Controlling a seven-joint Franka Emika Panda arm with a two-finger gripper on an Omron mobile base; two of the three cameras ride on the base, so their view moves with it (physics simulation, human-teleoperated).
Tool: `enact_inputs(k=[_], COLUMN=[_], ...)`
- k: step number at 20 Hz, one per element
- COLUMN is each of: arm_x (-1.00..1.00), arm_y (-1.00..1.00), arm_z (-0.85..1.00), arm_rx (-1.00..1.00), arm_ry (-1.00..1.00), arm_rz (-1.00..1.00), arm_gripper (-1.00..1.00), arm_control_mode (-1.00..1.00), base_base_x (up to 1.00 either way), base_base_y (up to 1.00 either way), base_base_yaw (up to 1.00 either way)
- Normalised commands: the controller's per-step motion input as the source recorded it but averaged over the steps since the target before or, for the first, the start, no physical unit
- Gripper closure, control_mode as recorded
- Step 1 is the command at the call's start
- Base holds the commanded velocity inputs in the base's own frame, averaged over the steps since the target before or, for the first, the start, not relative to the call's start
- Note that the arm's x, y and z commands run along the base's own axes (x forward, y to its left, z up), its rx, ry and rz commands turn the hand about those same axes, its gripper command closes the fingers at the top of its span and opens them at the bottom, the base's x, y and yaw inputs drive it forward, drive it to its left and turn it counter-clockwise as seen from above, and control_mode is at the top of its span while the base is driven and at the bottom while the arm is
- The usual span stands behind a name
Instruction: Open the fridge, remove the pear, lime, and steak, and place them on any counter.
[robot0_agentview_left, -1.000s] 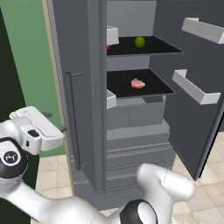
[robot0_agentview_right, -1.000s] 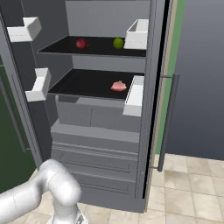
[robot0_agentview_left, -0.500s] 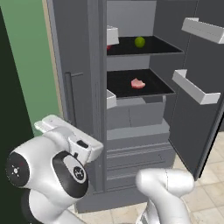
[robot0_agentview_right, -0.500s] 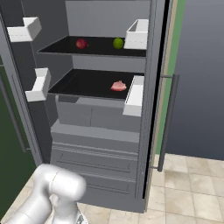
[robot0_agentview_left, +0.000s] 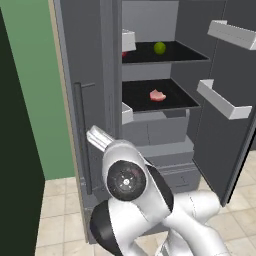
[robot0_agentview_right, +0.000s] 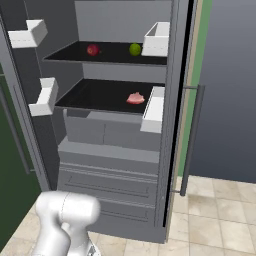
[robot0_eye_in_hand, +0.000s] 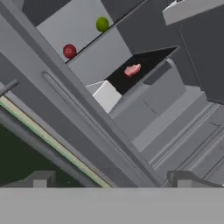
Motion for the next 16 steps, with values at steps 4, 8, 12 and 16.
enact_inputs(k=[4, 8, 12, 16], arm_x=[0.04, 0.19, 0.15, 0.26], arm_y=[-0.47, -0.66, -0.75, -0.57], arm_z=[0.0, 0.0, 0.0, -0.03], arm_rx=[0.32, 0.33, 0.35, 0.2], arm_ry=[0.07, 0.09, 0.02, 0.0], arm_rz=[0.41, 0.43, 0.43, 0.32], arm_gripper=[-1.0, -1.0, -1.0, -1.0], arm_control_mode=[-1.0, -1.0, -1.0, -1.0], base_base_x=[0.0, 0.0, 0.0, 0.0], base_base_y=[0.0, 0.0, 0.0, 0.0], base_base_yaw=[0.0, 0.0, 0.0, 0.0])
